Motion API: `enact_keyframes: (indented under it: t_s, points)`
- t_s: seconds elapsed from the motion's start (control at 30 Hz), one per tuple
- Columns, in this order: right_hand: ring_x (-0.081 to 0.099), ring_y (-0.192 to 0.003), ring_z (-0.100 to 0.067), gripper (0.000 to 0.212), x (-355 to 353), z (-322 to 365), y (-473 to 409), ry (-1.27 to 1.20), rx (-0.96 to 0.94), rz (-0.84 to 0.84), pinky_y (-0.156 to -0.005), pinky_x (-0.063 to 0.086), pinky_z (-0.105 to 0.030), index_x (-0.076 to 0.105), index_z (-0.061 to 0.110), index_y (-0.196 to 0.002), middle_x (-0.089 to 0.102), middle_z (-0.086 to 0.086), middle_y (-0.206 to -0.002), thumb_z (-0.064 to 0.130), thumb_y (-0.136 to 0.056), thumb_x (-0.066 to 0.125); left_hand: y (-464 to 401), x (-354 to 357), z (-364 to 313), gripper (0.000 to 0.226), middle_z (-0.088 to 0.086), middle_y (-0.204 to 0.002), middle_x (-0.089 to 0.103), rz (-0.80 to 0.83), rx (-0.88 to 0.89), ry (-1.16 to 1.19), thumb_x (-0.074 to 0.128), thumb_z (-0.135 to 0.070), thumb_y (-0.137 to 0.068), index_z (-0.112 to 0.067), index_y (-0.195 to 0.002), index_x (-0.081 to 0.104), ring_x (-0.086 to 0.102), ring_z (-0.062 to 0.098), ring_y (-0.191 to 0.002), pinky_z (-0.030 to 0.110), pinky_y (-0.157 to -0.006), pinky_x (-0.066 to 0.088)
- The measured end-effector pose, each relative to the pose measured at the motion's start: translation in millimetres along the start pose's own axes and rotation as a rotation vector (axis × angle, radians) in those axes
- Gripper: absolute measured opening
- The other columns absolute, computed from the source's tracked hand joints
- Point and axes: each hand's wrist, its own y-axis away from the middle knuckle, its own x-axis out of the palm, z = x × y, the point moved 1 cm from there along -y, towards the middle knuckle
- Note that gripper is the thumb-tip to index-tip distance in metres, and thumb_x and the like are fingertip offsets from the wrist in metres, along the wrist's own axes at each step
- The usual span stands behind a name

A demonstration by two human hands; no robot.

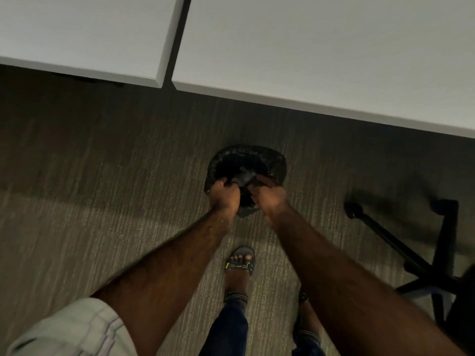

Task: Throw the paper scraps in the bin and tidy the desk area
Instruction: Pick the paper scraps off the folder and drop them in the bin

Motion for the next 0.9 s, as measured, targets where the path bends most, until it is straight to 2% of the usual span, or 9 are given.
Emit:
enact_keyframes:
  t_s: [0.13, 0.2, 0.3, 0.4, 0.47, 0.53, 0.63, 0.73, 0.9]
  points:
    - [0.070, -0.101, -0.022, 0.039, -23, 5, 19, -0.018, -0.040, 0.008, -0.095, 0.058, -0.037, 0.069, 0.006, -0.127, 0.072, -0.009, -0.112, -0.008, -0.091, 0.070, 21, 8, -7, 0.038, 0.017, -0.127, 0.071, -0.010, 0.126, -0.176, 0.063, -0.028, -0.097, -0.007, -0.129, 0.066, 0.065, 0.033, -0.120, 0.031, -0.104, 0.048]
    - [0.071, -0.101, -0.023, 0.035, -43, 7, 29, 0.006, -0.073, 0.014, -0.096, 0.058, -0.037, 0.069, 0.005, -0.122, 0.073, -0.007, -0.109, -0.009, -0.091, 0.070, 39, 20, -12, 0.034, 0.016, -0.117, 0.075, 0.023, 0.195, -0.242, 0.063, -0.029, -0.097, -0.006, -0.122, 0.068, 0.068, 0.033, -0.113, 0.035, -0.099, 0.053]
    - [0.070, -0.115, -0.028, 0.043, -80, 12, 45, 0.011, -0.114, -0.020, -0.107, 0.055, -0.045, 0.066, 0.002, -0.130, 0.074, -0.014, -0.123, -0.007, -0.089, 0.072, 71, 48, -22, 0.033, 0.013, -0.109, 0.077, 0.093, 0.312, -0.301, 0.066, -0.027, -0.096, -0.006, -0.121, 0.069, 0.071, 0.028, -0.105, 0.036, -0.092, 0.056]
    - [0.068, -0.103, -0.015, 0.046, -126, 19, 60, -0.003, -0.175, -0.056, -0.103, 0.057, -0.043, 0.066, 0.008, -0.133, 0.072, -0.001, -0.113, -0.004, -0.089, 0.074, 108, 81, -32, 0.033, 0.010, -0.110, 0.077, 0.160, 0.461, -0.357, 0.065, -0.028, -0.096, -0.009, -0.123, 0.068, 0.071, 0.025, -0.104, 0.032, -0.090, 0.056]
    - [0.068, -0.107, -0.014, 0.046, -157, 24, 70, -0.038, -0.214, -0.069, -0.100, 0.059, -0.039, 0.066, 0.014, -0.134, 0.070, 0.005, -0.110, 0.001, -0.090, 0.074, 130, 103, -34, 0.030, 0.009, -0.108, 0.077, 0.219, 0.521, -0.362, 0.063, -0.030, -0.097, -0.012, -0.120, 0.068, 0.072, 0.026, -0.101, 0.040, -0.088, 0.060]
    - [0.068, -0.108, -0.010, 0.044, -198, 28, 82, -0.079, -0.277, -0.116, -0.090, 0.061, -0.026, 0.067, 0.019, -0.130, 0.070, 0.007, -0.114, 0.002, -0.090, 0.076, 159, 132, -34, 0.029, 0.007, -0.105, 0.077, 0.268, 0.580, -0.381, 0.062, -0.034, -0.096, -0.015, -0.117, 0.068, 0.073, 0.026, -0.098, 0.043, -0.085, 0.061]
    - [0.066, -0.106, 0.001, 0.047, -264, 33, 105, -0.138, -0.351, -0.219, -0.076, 0.057, -0.013, 0.066, 0.021, -0.130, 0.068, 0.005, -0.120, 0.001, -0.089, 0.077, 207, 175, -33, 0.029, 0.006, -0.104, 0.078, 0.332, 0.749, -0.410, 0.064, -0.033, -0.094, -0.015, -0.117, 0.071, 0.074, 0.019, -0.095, 0.034, -0.085, 0.059]
    - [0.068, -0.108, 0.000, 0.051, -321, 33, 125, -0.127, -0.405, -0.307, -0.081, 0.054, -0.012, 0.065, 0.024, -0.132, 0.068, 0.002, -0.125, 0.003, -0.088, 0.079, 244, 209, -34, 0.033, 0.002, -0.107, 0.077, 0.432, 0.888, -0.440, 0.061, -0.038, -0.093, -0.018, -0.118, 0.070, 0.070, 0.008, -0.094, 0.027, -0.085, 0.058]
    - [0.064, -0.113, 0.006, 0.054, -433, 29, 170, -0.083, -0.423, -0.447, -0.082, 0.050, -0.012, 0.063, 0.042, -0.132, 0.066, 0.017, -0.128, 0.017, -0.088, 0.082, 329, 277, -31, 0.031, 0.000, -0.113, 0.074, 0.578, 1.071, -0.512, 0.062, -0.036, -0.096, -0.019, -0.121, 0.068, 0.069, 0.011, -0.101, 0.024, -0.088, 0.054]
